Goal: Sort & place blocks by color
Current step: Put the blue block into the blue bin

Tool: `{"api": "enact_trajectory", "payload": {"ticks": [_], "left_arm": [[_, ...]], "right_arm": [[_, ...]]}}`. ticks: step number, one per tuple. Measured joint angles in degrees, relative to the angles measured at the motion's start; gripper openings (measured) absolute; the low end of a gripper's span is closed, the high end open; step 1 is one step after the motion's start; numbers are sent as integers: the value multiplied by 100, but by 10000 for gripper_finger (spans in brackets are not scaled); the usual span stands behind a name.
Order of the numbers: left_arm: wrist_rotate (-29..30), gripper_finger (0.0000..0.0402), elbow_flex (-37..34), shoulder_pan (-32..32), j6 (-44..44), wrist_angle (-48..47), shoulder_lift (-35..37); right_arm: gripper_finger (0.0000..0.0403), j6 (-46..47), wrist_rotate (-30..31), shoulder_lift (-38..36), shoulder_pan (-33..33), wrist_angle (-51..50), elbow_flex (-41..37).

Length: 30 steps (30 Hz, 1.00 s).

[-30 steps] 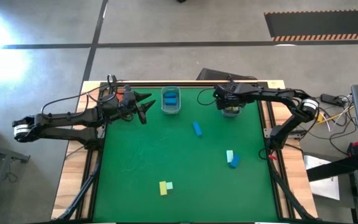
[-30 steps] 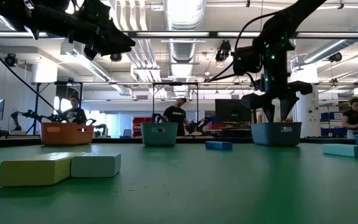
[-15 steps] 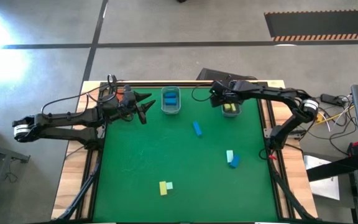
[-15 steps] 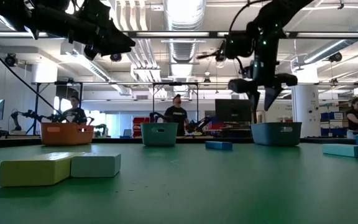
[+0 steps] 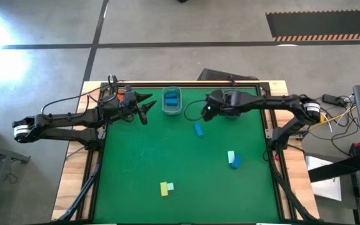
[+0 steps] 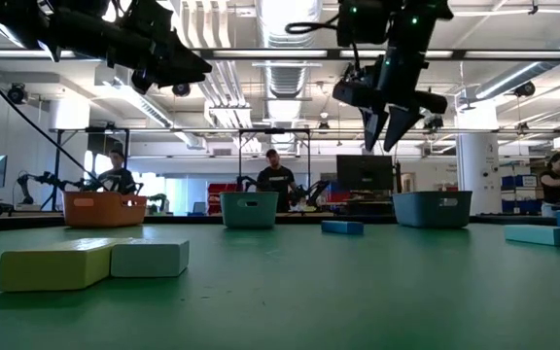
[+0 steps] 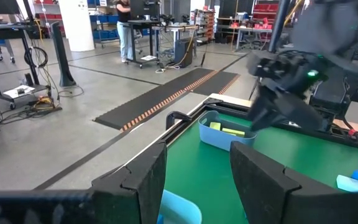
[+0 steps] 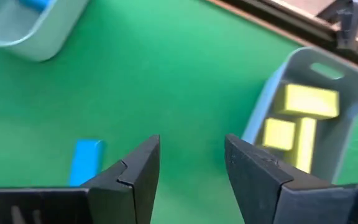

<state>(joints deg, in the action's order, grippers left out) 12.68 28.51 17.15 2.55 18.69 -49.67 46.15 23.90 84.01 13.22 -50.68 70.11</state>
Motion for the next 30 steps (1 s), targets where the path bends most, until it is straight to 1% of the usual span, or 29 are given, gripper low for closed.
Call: {"api": "enact_trajectory", "payload": {"ticks": [4,7,12,15,21,27,30], "left_arm": [[-2,161,0,2,0,1,0],[0,161,0,1,0,3,0],[1,161,0,1,0,14,-1],[0,161,0,-1,-3,22,-1],[0,161,0,0,-42,23,0],[1,161,0,-1,-43,20,0],[1,161,0,1,-67,18,-2]], "right_arm": [[167,385,-256,9,-379,0,0],[167,920,-696,20,-632,0,0],[167,1519,-1411,39,-1132,-4,-20],[167,1853,-1737,39,-1466,-11,-40],[167,3196,-2367,39,-2120,-83,-211],[167,4620,-3122,39,-2759,-748,-517],[167,5093,-3312,-9,-3001,-937,-761]]}}
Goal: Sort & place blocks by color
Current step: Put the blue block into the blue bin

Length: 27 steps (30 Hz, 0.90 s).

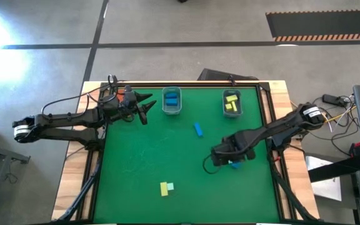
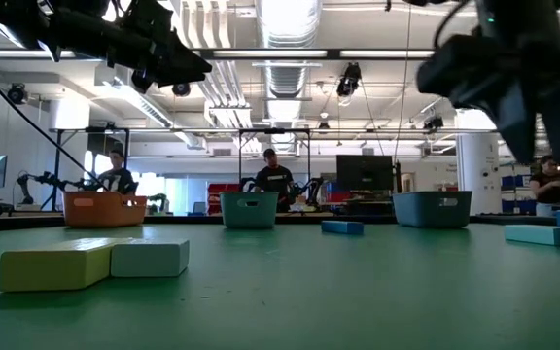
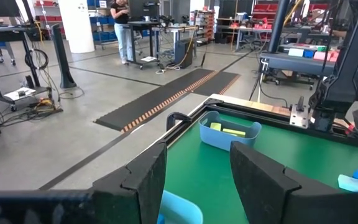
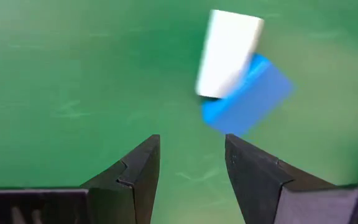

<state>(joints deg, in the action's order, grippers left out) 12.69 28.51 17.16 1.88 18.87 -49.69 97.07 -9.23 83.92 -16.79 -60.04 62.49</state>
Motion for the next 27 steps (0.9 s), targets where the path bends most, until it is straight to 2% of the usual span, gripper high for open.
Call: {"api": "enact_trajectory", "payload": {"ticks": [4,11,18,27], "left_arm": [[0,161,0,-1,-124,0,0],[0,161,0,-1,-133,2,1],[0,161,0,-1,-134,3,1],[0,161,0,0,-132,-3,1]], "right_arm": [[169,468,19,-143,-208,10,-401],[195,1108,111,-288,-466,164,-1011],[196,1147,218,-400,-471,209,-1083],[196,1408,780,-500,-471,255,-1158]]}}
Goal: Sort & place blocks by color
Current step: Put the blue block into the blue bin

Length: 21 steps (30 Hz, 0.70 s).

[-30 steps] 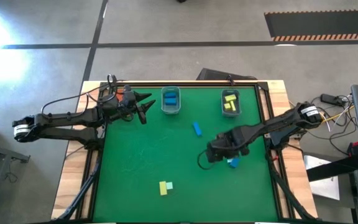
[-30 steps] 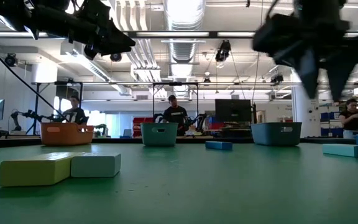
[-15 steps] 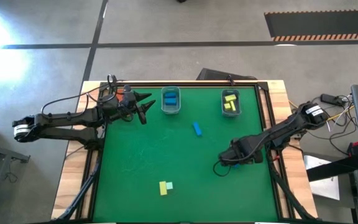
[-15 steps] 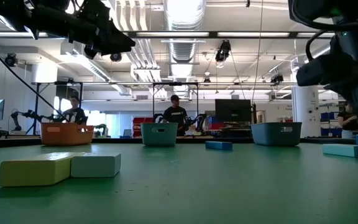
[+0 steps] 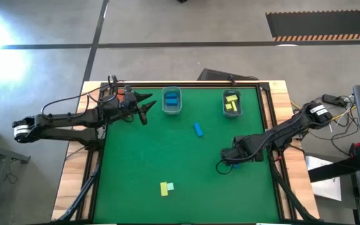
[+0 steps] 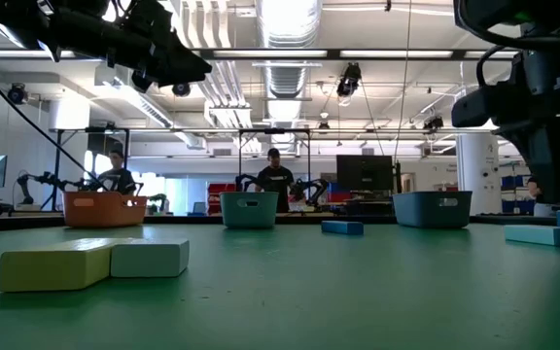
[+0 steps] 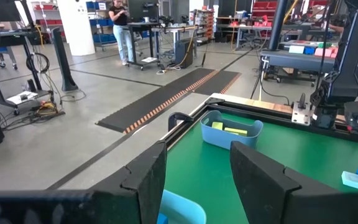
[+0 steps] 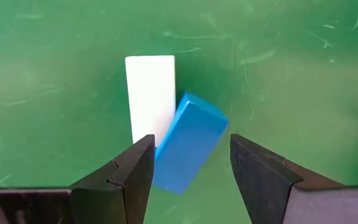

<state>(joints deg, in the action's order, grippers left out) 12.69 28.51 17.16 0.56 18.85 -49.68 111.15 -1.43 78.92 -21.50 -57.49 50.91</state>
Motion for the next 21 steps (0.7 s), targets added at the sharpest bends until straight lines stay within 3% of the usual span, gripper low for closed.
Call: {"api": "enact_trajectory", "payload": {"ticks": [21], "left_arm": [[0,161,-66,-1,31,2,-1]], "right_arm": [[196,-68,-151,218,-63,238,-184]]}}
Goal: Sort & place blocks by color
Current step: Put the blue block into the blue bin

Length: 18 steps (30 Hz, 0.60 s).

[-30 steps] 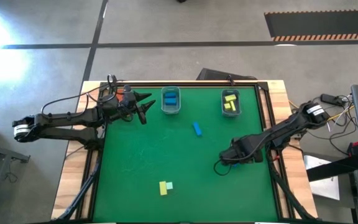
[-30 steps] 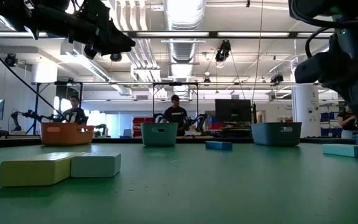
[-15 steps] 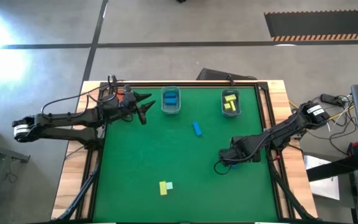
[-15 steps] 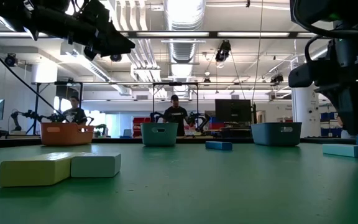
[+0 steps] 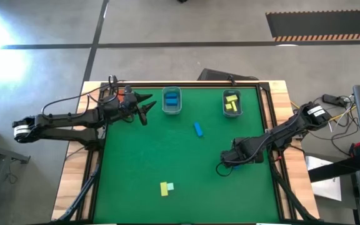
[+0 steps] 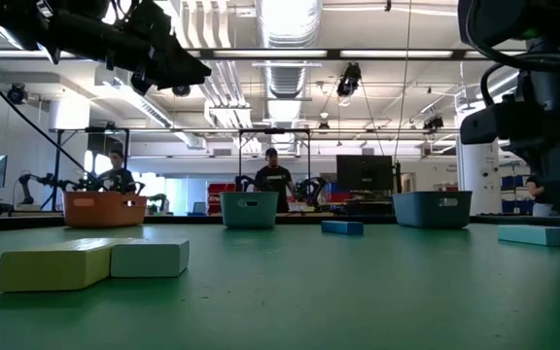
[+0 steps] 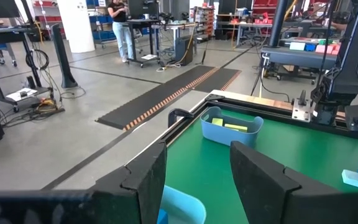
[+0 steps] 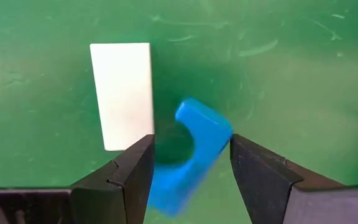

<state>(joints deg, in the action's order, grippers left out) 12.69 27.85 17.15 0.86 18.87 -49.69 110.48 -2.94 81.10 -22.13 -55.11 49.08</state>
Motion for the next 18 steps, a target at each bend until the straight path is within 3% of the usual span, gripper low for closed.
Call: {"api": "enact_trajectory", "payload": {"ticks": [18], "left_arm": [[0,161,-4,1,-2,5,0]], "right_arm": [[179,-251,-8,9,-75,39,-180]]}}
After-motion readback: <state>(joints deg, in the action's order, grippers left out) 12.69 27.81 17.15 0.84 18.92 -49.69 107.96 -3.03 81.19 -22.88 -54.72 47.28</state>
